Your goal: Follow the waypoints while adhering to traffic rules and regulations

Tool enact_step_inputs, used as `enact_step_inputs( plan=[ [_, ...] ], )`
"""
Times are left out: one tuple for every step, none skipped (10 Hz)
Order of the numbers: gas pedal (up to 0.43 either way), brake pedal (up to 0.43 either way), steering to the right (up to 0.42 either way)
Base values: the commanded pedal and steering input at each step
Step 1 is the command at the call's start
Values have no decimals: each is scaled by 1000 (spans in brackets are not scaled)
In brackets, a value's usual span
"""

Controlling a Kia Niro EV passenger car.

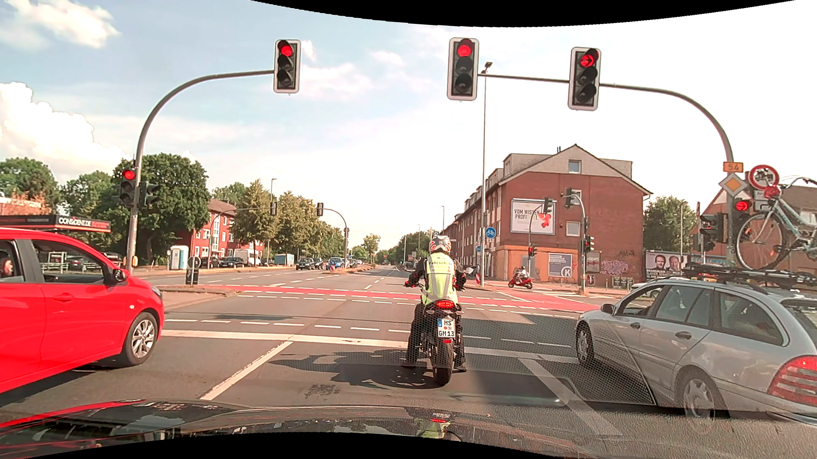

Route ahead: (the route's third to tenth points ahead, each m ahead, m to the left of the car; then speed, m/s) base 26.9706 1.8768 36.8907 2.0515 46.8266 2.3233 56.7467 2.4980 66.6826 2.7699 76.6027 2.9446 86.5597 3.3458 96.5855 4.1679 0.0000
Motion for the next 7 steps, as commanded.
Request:
enact_step_inputs(
  plan=[
    [0,0,10],
    [0,0,10],
    [0,0,10],
    [0,0,10],
    [0,0,10],
    [0,0,10],
    [0,0,10]
  ],
)
